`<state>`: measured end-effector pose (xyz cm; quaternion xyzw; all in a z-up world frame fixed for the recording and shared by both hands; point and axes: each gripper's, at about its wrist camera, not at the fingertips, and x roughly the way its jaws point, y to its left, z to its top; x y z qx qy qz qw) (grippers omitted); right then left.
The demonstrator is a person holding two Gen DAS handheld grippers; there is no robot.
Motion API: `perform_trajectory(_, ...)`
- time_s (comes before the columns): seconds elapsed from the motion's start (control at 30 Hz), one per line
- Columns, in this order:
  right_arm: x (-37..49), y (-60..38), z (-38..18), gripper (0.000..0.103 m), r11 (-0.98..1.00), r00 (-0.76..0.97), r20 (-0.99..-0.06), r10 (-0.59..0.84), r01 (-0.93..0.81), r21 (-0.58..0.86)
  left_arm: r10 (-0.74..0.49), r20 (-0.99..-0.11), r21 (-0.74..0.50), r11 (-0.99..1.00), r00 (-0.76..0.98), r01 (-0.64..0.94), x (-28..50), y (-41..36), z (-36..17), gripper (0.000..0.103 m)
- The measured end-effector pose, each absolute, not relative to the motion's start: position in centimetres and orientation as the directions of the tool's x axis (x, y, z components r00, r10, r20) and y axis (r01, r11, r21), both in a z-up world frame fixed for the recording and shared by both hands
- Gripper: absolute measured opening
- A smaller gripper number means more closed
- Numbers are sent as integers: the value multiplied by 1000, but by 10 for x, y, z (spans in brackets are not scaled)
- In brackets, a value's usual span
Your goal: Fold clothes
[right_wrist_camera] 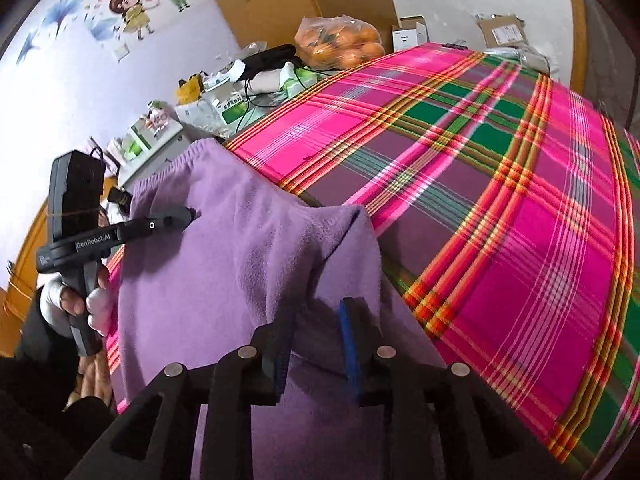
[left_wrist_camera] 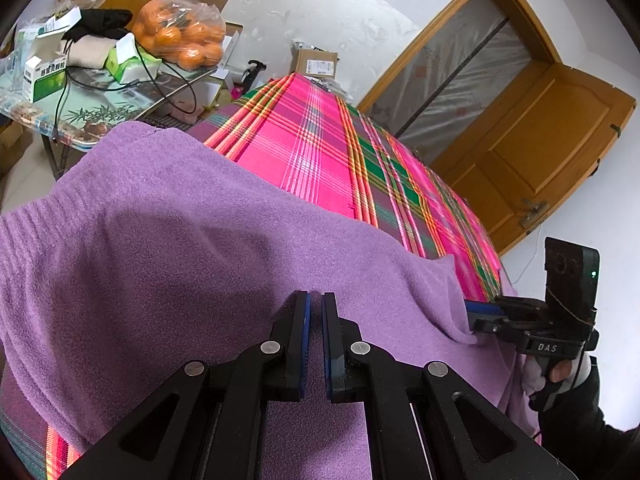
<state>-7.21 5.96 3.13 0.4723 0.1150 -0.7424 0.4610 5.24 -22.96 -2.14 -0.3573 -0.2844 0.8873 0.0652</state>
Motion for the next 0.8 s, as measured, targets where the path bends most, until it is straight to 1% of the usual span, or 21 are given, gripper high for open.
perform_trajectory(0.1,-71,57,35,25,-549,-153,-805,-574,801,239,321,-596,-554,-828,-736,87,52,-230,-22,5)
perform_trajectory(0.33,-71,59,38,25,-537,-142,-777,-613,797,278,329,-592,-564,-822,-736,86,51,-233,-23,5)
perform_trajectory(0.43,-65,50,34,25,-536,-151,-799,-582,811,237,331,-591,-566,-820,-736,86,51,-233,-23,5)
perform_trajectory(0.57,-54,40,41,25,-544,-232,-804,-547,829,131,332,-590,-569,-818,-736,86,51,-233,-23,5)
perform_trajectory(0.6,-54,40,43,24,-544,-237,-800,-551,829,129,332,-590,-568,-818,-736,86,51,-233,-23,5)
perform_trajectory(0.73,-55,40,39,24,-531,-176,-797,-577,823,202,333,-589,-570,-817,-736,86,51,-232,-23,5)
perform_trajectory(0.8,-53,38,32,23,-531,-173,-805,-568,824,197,334,-589,-570,-817,-736,86,51,-232,-23,5)
